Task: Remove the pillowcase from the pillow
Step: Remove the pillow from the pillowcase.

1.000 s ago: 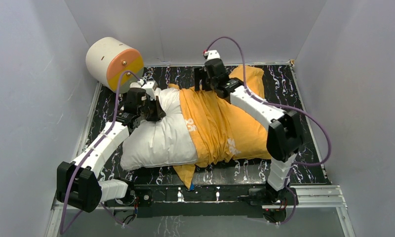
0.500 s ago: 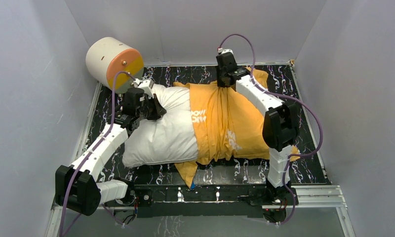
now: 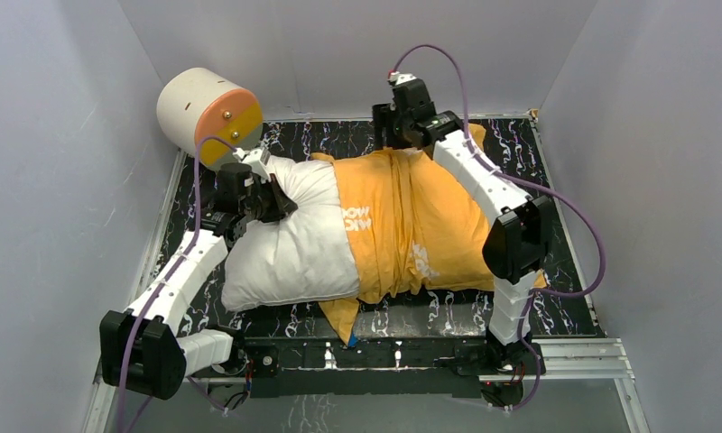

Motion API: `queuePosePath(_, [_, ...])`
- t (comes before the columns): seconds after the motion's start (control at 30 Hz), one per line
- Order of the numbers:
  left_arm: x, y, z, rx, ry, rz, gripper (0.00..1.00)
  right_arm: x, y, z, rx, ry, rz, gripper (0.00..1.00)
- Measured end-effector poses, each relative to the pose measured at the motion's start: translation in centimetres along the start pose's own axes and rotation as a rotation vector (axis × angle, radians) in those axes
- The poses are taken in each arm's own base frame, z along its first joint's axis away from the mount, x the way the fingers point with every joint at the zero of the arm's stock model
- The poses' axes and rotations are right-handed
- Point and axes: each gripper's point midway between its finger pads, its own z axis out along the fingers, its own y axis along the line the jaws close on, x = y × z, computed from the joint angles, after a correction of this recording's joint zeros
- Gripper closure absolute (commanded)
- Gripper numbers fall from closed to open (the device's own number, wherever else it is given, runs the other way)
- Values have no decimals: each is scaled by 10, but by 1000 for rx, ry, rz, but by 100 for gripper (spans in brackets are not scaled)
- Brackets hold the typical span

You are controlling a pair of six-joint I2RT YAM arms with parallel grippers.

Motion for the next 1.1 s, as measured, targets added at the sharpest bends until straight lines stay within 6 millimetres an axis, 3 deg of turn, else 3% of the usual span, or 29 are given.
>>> queuePosePath(0.13, [-2, 11, -3, 9, 3, -44, 100, 9, 48, -5, -40, -9, -71, 19])
queuePosePath(0.23, [-2, 17, -4, 9, 4, -67, 100, 32, 70, 5, -31, 23, -131, 29])
queuePosePath(0.3, [-2, 18, -4, 10, 4, -71, 100, 48, 68, 18, 16, 51, -168, 53])
queuePosePath(0.4, [-4, 17, -3, 13, -2, -73, 100, 52, 47, 33, 113, 22, -200, 91])
queuePosePath(0.53, [-6, 18, -5, 2, -15, -85, 100, 35, 15, 41, 201, -52, -184, 98])
queuePosePath(0.7, [-14, 16, -10, 4, -52, -105, 100, 18, -23, 42, 183, -37, -98, 86])
queuePosePath(0.8, [-15, 18, -11, 9, -53, -123, 100, 21, -22, 37, 114, 5, -58, 77])
queuePosePath(0.87, [-14, 19, -11, 8, -46, -133, 100, 21, -17, 26, 71, 17, -32, 59])
queuePosePath(0.97, [-11, 22, -12, 8, -38, -141, 100, 18, -15, -5, 13, -8, 13, 31])
queuePosePath(1.1, [-11, 29, -15, -9, -38, -151, 100, -4, -23, -88, -72, -149, 72, 19])
